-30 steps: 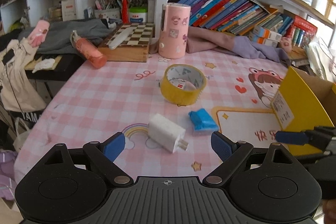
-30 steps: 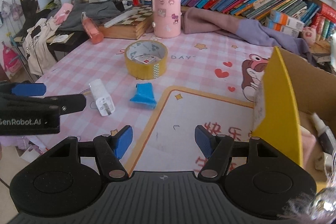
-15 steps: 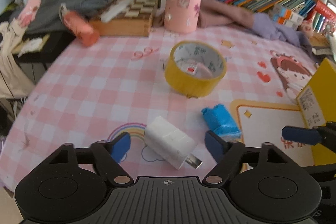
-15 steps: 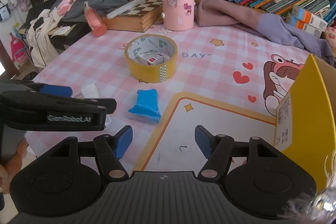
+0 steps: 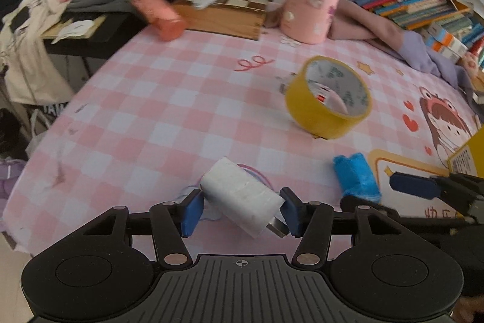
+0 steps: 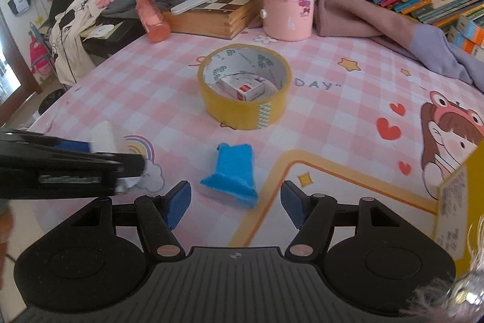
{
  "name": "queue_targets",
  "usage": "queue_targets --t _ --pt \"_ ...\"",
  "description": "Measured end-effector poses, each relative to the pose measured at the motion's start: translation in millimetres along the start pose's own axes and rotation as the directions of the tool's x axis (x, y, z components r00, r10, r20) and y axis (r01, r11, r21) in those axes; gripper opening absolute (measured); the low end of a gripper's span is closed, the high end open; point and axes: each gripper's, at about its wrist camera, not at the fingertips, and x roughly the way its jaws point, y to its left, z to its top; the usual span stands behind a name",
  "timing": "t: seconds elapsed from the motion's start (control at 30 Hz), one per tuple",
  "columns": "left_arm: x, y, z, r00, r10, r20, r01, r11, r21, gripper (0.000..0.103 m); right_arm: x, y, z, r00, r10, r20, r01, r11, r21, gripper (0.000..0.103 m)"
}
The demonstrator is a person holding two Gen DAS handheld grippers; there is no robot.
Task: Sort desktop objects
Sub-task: 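Grasp the white adapter block with the left tool while the right tool grasps the blue block, then lift the white block and blue block and carry both toward the yellow box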
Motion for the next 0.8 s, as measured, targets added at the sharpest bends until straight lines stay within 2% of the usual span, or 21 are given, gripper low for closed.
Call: queue_targets --t 0.27,0.37,0.4,0.57,0.8 --pt "-10.5 7.2 1.5 1.000 0.013 0.009 -0.013 0.999 -0.033 0.055 22.5 3.4 9.1 1.000 0.005 -0.016 -0.006 0.999 -0.036 0.060" --pt "-13.2 4.1 1.3 1.000 0.010 0.013 -0.010 1.000 -0.023 0.055 23.1 3.6 7.3 1.000 -0.003 -0.010 0.002 0.999 -0.044 0.049" --pt "-13.6 2.7 1.4 1.000 0.008 0.014 -0.008 1.000 -0.018 0.055 22.5 3.9 6.8 1.000 -0.011 -0.005 0.010 0.999 -0.051 0.041" --pt "-16.7 -2.1 2.5 1.000 -0.010 0.026 0.010 1.000 -0.009 0.055 19.3 -0.6 7.4 1.000 -0.008 0.008 0.008 0.999 -0.039 0.038" --pt "-28.0 -11.3 2.9 0.995 -0.071 0.067 0.071 0.997 0.003 0.055 -6.1 -10.9 7.9 0.997 -0.040 0.062 0.040 0.999 0.003 0.038"
